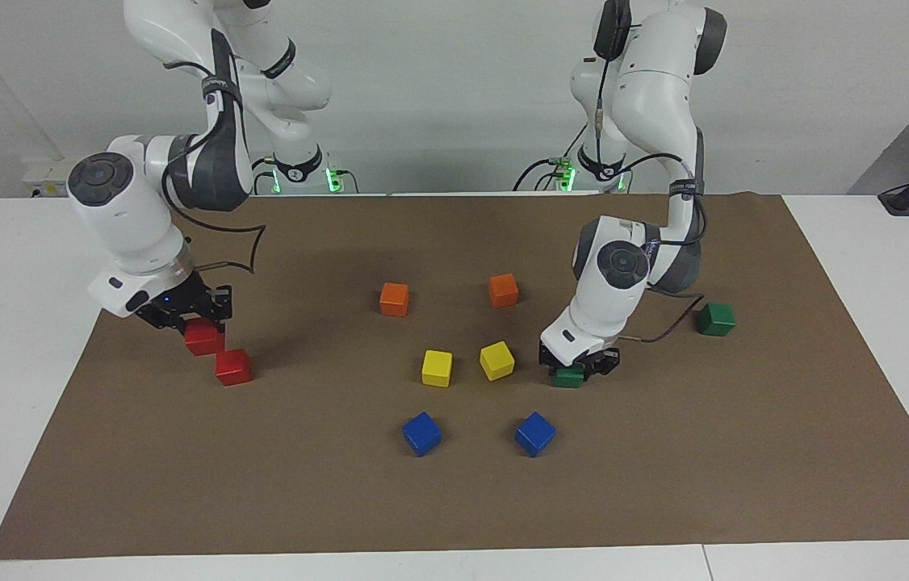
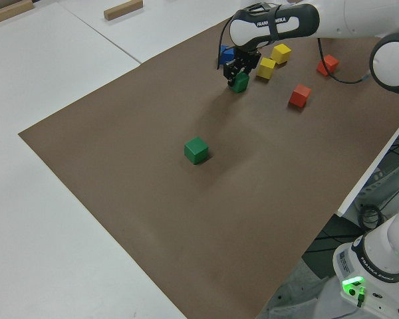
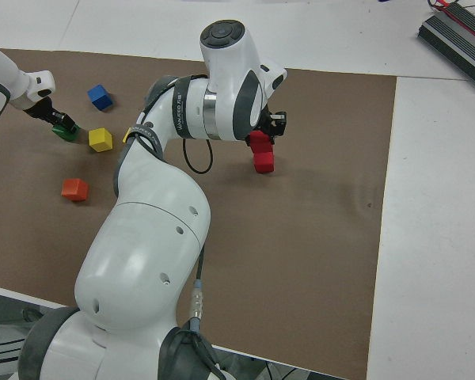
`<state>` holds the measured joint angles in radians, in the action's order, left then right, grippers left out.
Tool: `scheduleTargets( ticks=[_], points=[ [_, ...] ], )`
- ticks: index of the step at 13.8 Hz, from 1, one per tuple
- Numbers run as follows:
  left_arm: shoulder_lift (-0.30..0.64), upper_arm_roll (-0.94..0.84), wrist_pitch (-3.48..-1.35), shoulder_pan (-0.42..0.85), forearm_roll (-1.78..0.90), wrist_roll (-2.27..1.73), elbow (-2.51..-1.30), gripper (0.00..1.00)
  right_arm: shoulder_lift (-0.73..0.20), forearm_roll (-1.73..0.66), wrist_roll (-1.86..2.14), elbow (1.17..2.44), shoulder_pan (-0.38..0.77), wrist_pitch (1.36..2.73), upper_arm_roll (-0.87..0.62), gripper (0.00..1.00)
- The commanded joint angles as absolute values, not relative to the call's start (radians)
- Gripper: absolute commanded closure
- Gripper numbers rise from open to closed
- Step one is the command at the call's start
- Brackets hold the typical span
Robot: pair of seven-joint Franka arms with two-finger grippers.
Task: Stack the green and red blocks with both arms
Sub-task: 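Lift the green block with the left gripper while the right gripper carries red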
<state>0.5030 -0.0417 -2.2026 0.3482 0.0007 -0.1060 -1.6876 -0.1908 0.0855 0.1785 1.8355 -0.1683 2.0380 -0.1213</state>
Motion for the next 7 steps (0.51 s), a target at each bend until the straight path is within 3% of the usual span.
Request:
scheduleTargets(
  ticks=[1,5,7],
  points=[
    [0.474,-0.026,-2.204,0.364,0.017,-0.117,-1.729,0.99,-0.169,0.066,0.196,1.893,-0.184,2.108,-0.137,1.0],
    [0.453,-0.023,-2.096,0.348,0.005,-0.123,-1.666,1.0,-0.169,0.066,0.21,1.937,-0.184,2.171,-0.137,1.0],
    [0.35,-0.021,-2.031,0.292,-0.012,-0.123,-1.684,1.0,-0.172,0.064,0.241,1.939,-0.187,2.172,-0.138,1.0]
  ],
)
